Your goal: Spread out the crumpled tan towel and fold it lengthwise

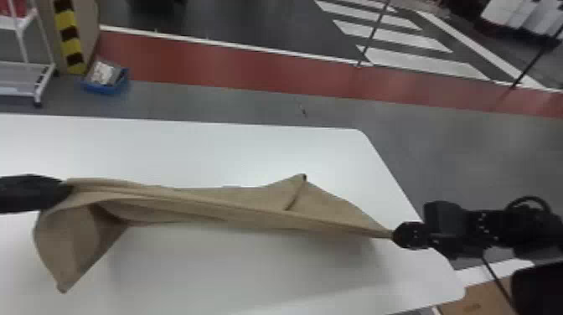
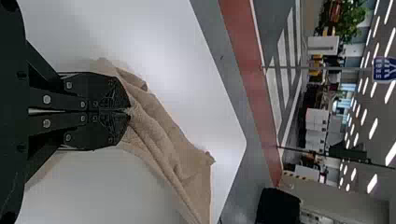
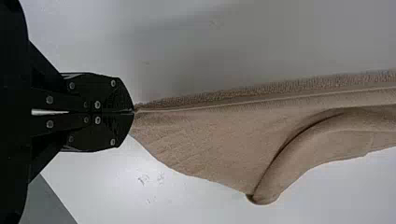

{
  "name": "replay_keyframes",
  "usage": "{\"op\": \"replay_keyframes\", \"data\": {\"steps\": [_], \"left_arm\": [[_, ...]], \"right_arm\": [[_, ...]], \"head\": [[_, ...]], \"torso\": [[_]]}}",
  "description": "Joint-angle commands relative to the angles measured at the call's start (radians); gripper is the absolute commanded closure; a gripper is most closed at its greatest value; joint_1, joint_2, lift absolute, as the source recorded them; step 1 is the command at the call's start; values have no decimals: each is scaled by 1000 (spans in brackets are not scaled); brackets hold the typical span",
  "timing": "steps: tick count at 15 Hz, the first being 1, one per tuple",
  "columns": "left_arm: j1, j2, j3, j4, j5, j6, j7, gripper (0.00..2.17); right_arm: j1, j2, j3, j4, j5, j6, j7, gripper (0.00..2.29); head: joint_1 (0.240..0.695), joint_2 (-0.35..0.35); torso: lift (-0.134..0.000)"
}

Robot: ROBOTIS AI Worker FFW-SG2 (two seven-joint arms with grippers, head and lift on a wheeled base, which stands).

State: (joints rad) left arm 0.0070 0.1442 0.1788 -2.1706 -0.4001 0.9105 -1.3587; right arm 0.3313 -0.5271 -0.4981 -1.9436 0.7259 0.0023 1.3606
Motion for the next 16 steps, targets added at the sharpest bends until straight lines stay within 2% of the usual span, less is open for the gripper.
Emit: {"op": "replay_keyframes", "data": {"steps": [1,2,3,4,5,8,9,13,15,16], "left_arm": [[-15,-3,-84,40,-91,6,85,2118],[-15,-5,-134,110,-120,-12,171,1794],[-15,-6,-170,183,-120,-18,265,1028],[-15,-6,-197,225,-124,-28,306,232],[-2,-11,-216,233,-141,-28,354,-2],[53,-15,-190,143,-131,-21,411,26],[80,-20,-171,95,-115,-15,458,29],[217,-21,-156,-26,-111,-18,484,70],[291,-28,-159,-57,-109,-18,563,66],[320,-32,-159,-57,-106,-18,596,66]], "right_arm": [[3,7,21,-1,9,3,6,2196],[6,9,33,-3,15,3,6,2196],[9,9,44,-3,18,6,6,2196],[11,10,50,-5,20,9,6,2196],[11,10,53,-8,23,12,6,2196],[6,10,59,-8,26,12,6,2196],[0,10,69,-6,29,12,6,2196],[-18,19,72,3,24,12,6,2196],[-35,21,69,23,-5,15,6,2196],[-35,22,76,40,13,3,6,2196]], "head": [[695,-348],[695,-336],[695,-328],[695,-322],[695,-316],[695,-312],[695,-312],[695,-286],[695,-288],[695,-281]], "torso": [[-120],[-120],[-120],[-120],[-120],[-120],[-120],[-120],[-120],[-120]]}}
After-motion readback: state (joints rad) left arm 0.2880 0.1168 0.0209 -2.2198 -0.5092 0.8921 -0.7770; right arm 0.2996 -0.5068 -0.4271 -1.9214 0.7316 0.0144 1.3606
